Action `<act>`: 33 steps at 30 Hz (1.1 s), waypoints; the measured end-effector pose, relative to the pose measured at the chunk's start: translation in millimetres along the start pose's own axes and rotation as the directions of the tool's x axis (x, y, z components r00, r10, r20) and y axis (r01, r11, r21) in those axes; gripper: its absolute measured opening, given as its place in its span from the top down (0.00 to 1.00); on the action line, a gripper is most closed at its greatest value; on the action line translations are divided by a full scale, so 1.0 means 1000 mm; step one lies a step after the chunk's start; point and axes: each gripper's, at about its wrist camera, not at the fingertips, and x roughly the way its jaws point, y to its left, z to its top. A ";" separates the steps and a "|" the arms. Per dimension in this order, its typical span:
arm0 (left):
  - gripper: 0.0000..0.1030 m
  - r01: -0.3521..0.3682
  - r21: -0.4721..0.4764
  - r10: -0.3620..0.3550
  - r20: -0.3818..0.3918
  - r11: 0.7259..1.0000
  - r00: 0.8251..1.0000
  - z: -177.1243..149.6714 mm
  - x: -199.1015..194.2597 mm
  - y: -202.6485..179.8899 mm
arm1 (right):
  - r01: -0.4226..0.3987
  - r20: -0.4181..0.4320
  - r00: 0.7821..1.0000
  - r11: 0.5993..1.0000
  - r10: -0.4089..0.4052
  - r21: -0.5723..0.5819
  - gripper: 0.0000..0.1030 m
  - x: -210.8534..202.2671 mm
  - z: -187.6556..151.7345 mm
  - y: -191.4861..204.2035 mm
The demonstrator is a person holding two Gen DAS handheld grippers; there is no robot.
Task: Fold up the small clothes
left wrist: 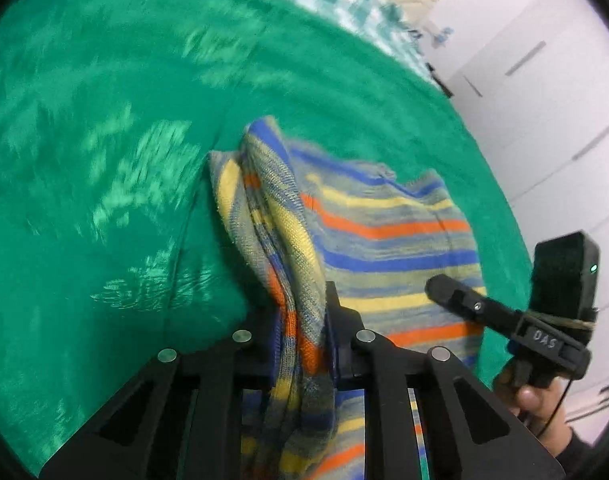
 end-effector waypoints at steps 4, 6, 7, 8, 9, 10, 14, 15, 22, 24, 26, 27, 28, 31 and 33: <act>0.84 0.015 0.054 -0.019 0.063 0.998 0.998 0.008 -0.034 -0.026 | -0.016 0.069 0.997 0.997 0.021 -0.074 0.81 -0.037 0.006 0.036; 0.83 0.020 0.064 -0.026 0.086 0.998 0.996 0.016 -0.047 -0.032 | -0.018 0.088 0.996 0.996 0.025 -0.084 0.81 -0.048 0.012 0.043; 0.83 0.013 0.069 -0.020 0.092 0.998 0.996 0.020 -0.048 -0.034 | -0.022 0.090 0.995 0.997 0.029 -0.078 0.81 -0.049 0.016 0.044; 0.80 -0.008 0.078 0.000 0.101 0.997 0.995 0.023 -0.048 -0.035 | -0.019 0.091 0.995 0.997 0.026 -0.075 0.81 -0.048 0.019 0.044; 0.76 -0.042 0.085 0.033 0.104 0.996 0.994 0.025 -0.045 -0.035 | -0.012 0.088 0.996 0.998 0.018 -0.069 0.80 -0.046 0.021 0.042; 0.58 -0.075 0.086 0.065 0.105 0.993 0.992 0.025 -0.040 -0.032 | -0.005 0.068 0.998 0.999 0.009 -0.051 0.76 -0.041 0.023 0.035; 0.25 -0.299 0.069 0.291 0.106 0.952 0.951 0.002 -0.033 -0.006 | 0.219 0.034 0.975 0.975 -0.218 -0.035 0.32 -0.033 0.016 0.010; 0.25 -0.313 0.077 0.303 0.123 0.947 0.945 -0.006 -0.039 -0.006 | 0.245 0.038 0.969 0.969 -0.243 -0.041 0.32 -0.039 0.010 0.007; 0.03 -0.541 0.203 0.481 0.279 0.816 0.831 -0.063 -0.089 -0.072 | 0.470 0.049 0.882 0.863 -0.469 -0.186 0.10 -0.108 -0.051 0.037; 0.02 -0.552 0.196 0.492 0.285 0.810 0.823 -0.080 -0.106 -0.091 | 0.477 0.056 0.878 0.855 -0.476 -0.203 0.09 -0.128 -0.068 0.053; 0.02 -0.577 0.160 0.525 0.275 0.801 0.805 -0.087 -0.116 -0.097 | 0.483 0.071 0.874 0.847 -0.480 -0.220 0.09 -0.145 -0.087 0.071; 0.02 -0.602 0.139 0.552 0.278 0.786 0.786 -0.095 -0.123 -0.102 | 0.492 0.081 0.870 0.840 -0.487 -0.230 0.09 -0.153 -0.096 0.081; 0.02 -0.618 0.128 0.570 0.280 0.775 0.773 -0.099 -0.126 -0.106 | 0.499 0.085 0.865 0.834 -0.494 -0.236 0.09 -0.159 -0.102 0.086; 0.02 -0.618 0.122 0.579 0.249 0.777 0.777 -0.113 -0.139 -0.112 | 0.517 0.092 0.854 0.817 -0.512 -0.255 0.08 -0.169 -0.115 0.109; 0.02 -0.590 0.122 0.558 0.221 0.798 0.800 -0.121 -0.148 -0.117 | 0.528 0.099 0.847 0.803 -0.523 -0.277 0.08 -0.176 -0.122 0.123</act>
